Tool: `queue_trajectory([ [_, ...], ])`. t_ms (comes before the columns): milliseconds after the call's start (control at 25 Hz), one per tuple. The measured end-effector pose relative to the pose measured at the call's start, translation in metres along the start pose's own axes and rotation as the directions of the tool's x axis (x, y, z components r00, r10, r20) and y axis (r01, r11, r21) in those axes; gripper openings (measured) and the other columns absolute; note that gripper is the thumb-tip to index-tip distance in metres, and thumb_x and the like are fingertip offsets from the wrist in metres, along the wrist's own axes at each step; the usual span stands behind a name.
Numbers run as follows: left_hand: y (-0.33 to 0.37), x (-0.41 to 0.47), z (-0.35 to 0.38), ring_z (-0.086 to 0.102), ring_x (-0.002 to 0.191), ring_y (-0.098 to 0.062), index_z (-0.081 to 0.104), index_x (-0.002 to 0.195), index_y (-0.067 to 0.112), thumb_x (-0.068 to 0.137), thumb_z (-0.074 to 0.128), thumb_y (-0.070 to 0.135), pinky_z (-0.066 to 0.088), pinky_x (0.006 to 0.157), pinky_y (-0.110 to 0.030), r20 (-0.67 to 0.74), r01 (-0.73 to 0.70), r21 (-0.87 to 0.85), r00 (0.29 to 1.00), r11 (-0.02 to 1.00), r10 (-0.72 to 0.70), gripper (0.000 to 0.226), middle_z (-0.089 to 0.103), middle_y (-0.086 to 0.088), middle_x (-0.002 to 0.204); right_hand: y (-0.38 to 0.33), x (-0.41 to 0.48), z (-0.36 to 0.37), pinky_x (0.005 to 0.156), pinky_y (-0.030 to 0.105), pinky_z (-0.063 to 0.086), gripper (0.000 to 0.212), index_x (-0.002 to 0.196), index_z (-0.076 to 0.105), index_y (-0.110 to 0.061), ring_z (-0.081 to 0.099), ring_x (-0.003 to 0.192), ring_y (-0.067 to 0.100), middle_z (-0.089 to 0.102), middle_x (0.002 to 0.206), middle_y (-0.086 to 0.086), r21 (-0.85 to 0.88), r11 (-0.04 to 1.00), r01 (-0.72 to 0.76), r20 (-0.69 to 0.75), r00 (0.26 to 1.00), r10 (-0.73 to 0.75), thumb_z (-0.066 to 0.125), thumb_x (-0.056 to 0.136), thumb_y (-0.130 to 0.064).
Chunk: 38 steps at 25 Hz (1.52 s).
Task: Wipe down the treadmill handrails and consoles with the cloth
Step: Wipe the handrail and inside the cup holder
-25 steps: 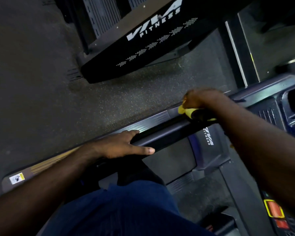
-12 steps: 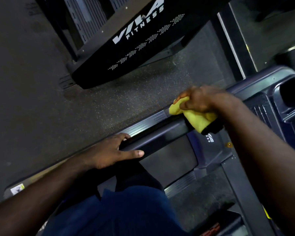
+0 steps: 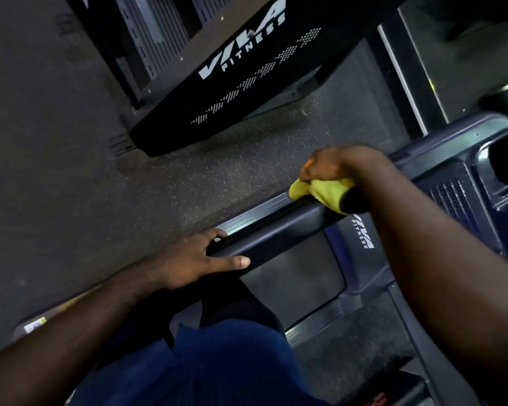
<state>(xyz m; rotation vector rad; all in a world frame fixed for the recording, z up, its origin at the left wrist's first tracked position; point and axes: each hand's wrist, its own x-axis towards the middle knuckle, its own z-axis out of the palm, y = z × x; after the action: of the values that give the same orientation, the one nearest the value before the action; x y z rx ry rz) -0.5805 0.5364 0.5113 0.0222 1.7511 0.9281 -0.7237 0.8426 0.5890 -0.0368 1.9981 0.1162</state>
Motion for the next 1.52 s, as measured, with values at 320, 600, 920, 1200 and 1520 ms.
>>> queue_trajectory([
  [320,0.004,-0.006,-0.003,0.052,0.140,-0.017,0.039,0.159,0.038,0.048,0.055,0.109,0.040,0.121,-0.045,0.038,-0.047,0.047,0.998,0.998,0.045,0.133,0.048,0.005,0.160,-0.003,-0.042,0.017,0.110,0.043,0.044,0.054,0.141,0.061,-0.042,0.059,0.133,0.031,0.060,0.150,0.005,0.029,0.987,-0.156,-0.193,0.968,0.158,0.056,0.094,-0.067],
  [600,-0.050,-0.064,-0.026,0.069,0.114,-0.009,0.063,0.135,0.025,0.057,0.063,0.101,0.055,0.105,-0.036,0.099,-0.034,0.140,0.995,0.990,0.020,0.109,0.069,0.004,0.133,-0.181,-0.054,0.077,0.092,0.041,0.050,0.053,0.135,0.066,-0.029,0.064,0.124,0.030,0.067,0.137,0.005,-0.209,0.975,-0.077,-0.410,0.912,-0.015,0.040,0.097,-0.055],
  [920,-0.116,-0.132,-0.052,0.055,0.058,-0.017,0.060,0.069,0.012,0.086,0.066,0.073,0.043,0.059,-0.036,-0.048,-0.190,0.221,0.978,0.957,0.205,0.063,0.054,0.002,0.061,-0.189,-0.105,0.113,0.097,0.044,0.051,0.046,0.137,0.063,-0.043,0.063,0.118,0.036,0.065,0.129,0.010,0.212,0.956,-0.204,-0.640,0.710,0.294,0.048,0.097,-0.061],
  [1200,-0.132,-0.142,-0.074,0.057,0.077,-0.038,0.049,0.071,0.012,0.092,0.043,0.034,0.040,0.066,-0.045,-0.581,-0.260,0.055,0.777,0.964,0.243,0.031,0.057,-0.012,0.071,-0.335,-0.126,0.224,0.106,0.045,0.045,0.047,0.129,0.072,-0.036,0.063,0.115,0.029,0.064,0.136,0.005,0.138,0.923,0.360,-0.885,0.463,-0.048,0.058,0.085,-0.047],
  [1520,-0.102,-0.125,-0.050,0.070,0.091,-0.022,0.067,0.085,0.021,0.079,0.029,0.096,0.056,0.093,-0.049,-0.492,-0.320,-0.170,0.847,0.932,0.201,0.085,0.073,0.002,0.091,-0.305,-0.102,0.224,0.124,0.061,0.026,0.049,0.132,0.069,-0.037,0.048,0.140,0.026,0.053,0.151,0.004,0.599,0.744,0.296,-0.795,0.334,0.507,0.057,0.085,-0.041],
])
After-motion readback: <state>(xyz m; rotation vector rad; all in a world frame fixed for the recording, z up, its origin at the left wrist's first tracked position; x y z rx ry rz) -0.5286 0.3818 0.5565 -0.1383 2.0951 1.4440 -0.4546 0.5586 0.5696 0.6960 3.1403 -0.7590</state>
